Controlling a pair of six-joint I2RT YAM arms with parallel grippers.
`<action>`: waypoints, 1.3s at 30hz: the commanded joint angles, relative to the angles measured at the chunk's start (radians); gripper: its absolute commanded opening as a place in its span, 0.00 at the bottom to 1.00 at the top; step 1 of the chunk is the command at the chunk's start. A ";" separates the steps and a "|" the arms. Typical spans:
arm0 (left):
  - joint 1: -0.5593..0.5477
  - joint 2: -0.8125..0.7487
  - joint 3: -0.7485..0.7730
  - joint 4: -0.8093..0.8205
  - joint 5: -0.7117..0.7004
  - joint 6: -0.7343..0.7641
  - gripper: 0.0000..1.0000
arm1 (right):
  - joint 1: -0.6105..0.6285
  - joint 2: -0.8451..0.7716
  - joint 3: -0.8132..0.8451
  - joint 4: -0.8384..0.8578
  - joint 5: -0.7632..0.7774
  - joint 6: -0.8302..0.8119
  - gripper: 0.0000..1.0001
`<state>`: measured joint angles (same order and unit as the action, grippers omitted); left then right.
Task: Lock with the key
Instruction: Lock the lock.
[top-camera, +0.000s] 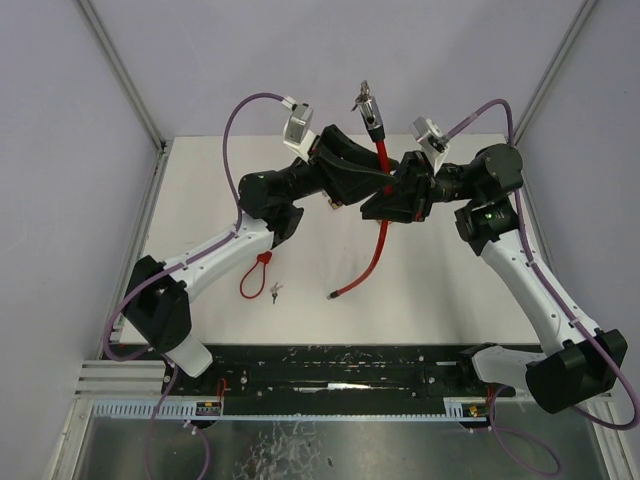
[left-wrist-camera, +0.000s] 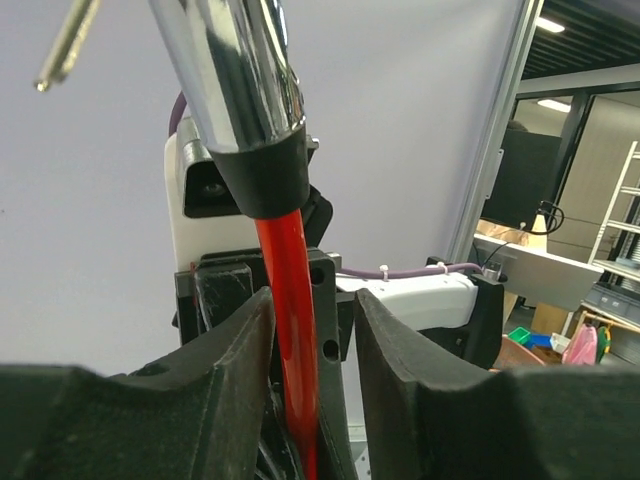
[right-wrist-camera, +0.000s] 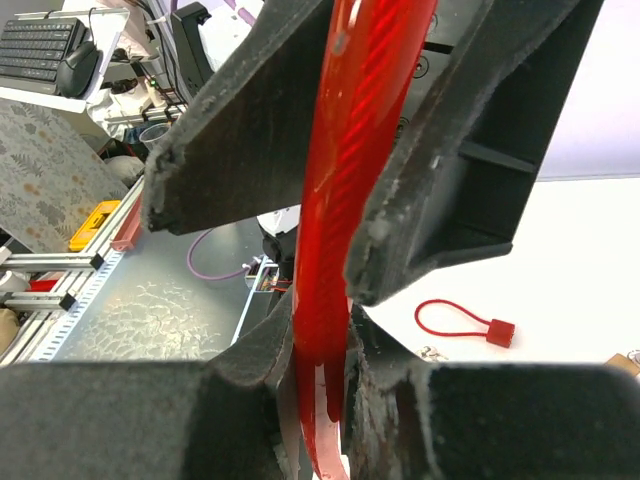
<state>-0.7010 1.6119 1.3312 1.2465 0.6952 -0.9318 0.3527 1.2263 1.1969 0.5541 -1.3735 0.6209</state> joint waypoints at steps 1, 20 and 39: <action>-0.014 0.019 0.051 0.011 0.034 0.006 0.31 | 0.009 -0.007 0.016 0.027 0.016 -0.019 0.00; -0.083 -0.190 0.083 -0.695 -0.536 0.574 0.01 | -0.026 -0.039 0.133 -0.537 0.280 -0.539 0.69; -0.089 -0.235 -0.063 -0.508 -0.494 0.504 0.31 | -0.019 -0.031 0.057 -0.226 0.216 -0.275 0.00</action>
<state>-0.8352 1.4288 1.3518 0.5339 0.0879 -0.3393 0.3428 1.2449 1.2613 0.1379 -1.0824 0.2180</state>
